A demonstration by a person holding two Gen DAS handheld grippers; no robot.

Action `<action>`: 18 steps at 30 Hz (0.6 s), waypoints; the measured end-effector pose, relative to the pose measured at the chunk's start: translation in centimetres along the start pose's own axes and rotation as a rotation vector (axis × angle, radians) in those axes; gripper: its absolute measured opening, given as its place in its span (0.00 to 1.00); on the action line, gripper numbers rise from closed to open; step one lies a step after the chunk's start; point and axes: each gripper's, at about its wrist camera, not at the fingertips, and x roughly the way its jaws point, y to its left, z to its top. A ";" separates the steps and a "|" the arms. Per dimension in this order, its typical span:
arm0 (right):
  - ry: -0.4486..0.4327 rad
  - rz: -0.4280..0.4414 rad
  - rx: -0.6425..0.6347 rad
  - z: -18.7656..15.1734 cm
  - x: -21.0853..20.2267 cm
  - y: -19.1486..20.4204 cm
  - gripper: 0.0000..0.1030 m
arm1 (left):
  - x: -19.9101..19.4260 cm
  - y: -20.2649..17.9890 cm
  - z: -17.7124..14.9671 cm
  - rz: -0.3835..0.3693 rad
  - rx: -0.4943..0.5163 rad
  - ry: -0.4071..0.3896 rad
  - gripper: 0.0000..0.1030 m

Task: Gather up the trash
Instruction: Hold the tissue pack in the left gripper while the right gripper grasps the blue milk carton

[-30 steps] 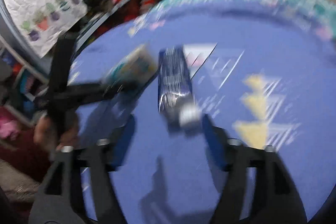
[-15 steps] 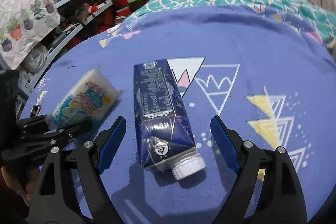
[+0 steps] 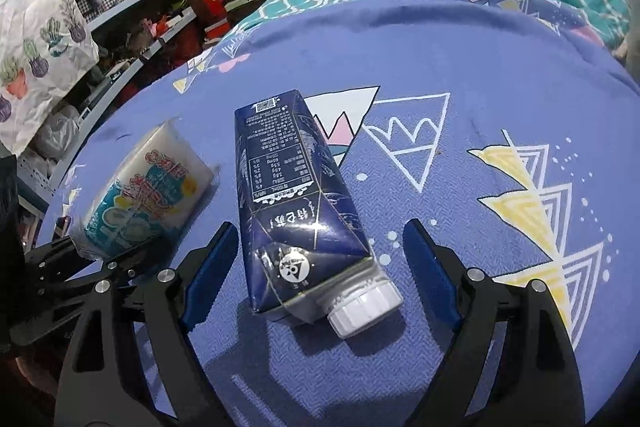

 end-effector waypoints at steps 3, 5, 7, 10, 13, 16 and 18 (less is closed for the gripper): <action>0.002 -0.009 -0.007 0.0 0.0 0.2 0.83 | 0.0 0.0 0.0 -0.003 0.000 -0.003 0.30; 0.004 -0.018 -0.012 0.1 0.0 0.4 0.83 | 0.0 0.0 -0.1 -0.002 0.002 -0.005 0.30; 0.004 -0.021 -0.010 0.1 0.1 0.7 0.84 | 0.0 0.0 -0.1 -0.003 0.002 -0.006 0.30; 0.004 -0.028 -0.010 0.1 0.1 0.9 0.85 | 0.0 -0.1 -0.1 -0.004 0.006 -0.007 0.30; 0.005 -0.035 -0.012 0.1 0.2 1.3 0.85 | 0.0 -0.2 -0.1 -0.003 0.009 -0.007 0.31; 0.007 -0.043 -0.016 0.1 0.2 1.6 0.85 | 0.1 -0.2 0.0 -0.002 0.015 -0.008 0.32; 0.009 -0.050 -0.021 0.1 0.3 1.8 0.85 | 0.1 -0.2 0.1 -0.002 0.018 -0.008 0.32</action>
